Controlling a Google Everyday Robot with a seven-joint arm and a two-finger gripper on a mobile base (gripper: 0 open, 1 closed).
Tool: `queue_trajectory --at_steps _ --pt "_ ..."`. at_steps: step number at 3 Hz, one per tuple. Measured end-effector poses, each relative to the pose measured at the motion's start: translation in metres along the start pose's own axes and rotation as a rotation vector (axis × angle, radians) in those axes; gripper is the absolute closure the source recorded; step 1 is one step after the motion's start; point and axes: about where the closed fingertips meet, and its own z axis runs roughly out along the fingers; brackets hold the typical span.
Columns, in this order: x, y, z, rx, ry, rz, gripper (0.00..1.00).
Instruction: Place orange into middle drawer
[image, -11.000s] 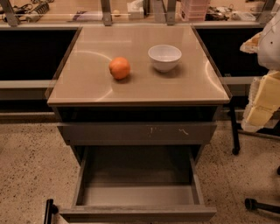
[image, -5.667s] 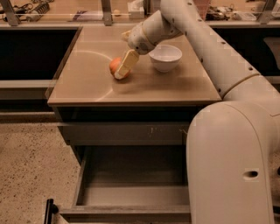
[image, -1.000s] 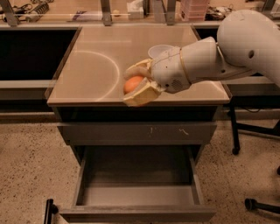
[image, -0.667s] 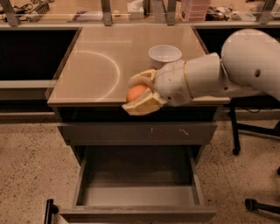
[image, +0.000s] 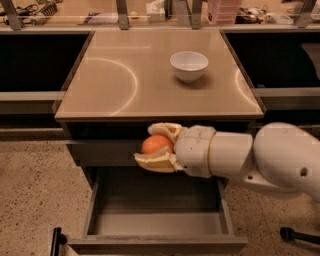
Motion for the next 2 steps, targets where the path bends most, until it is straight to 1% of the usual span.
queue_trajectory --at_steps 1,2 --pt "0.098 0.0067 -0.0068 0.094 0.036 0.142 1.0" --pt "0.0981 0.0066 -0.0068 0.094 0.036 0.142 1.0"
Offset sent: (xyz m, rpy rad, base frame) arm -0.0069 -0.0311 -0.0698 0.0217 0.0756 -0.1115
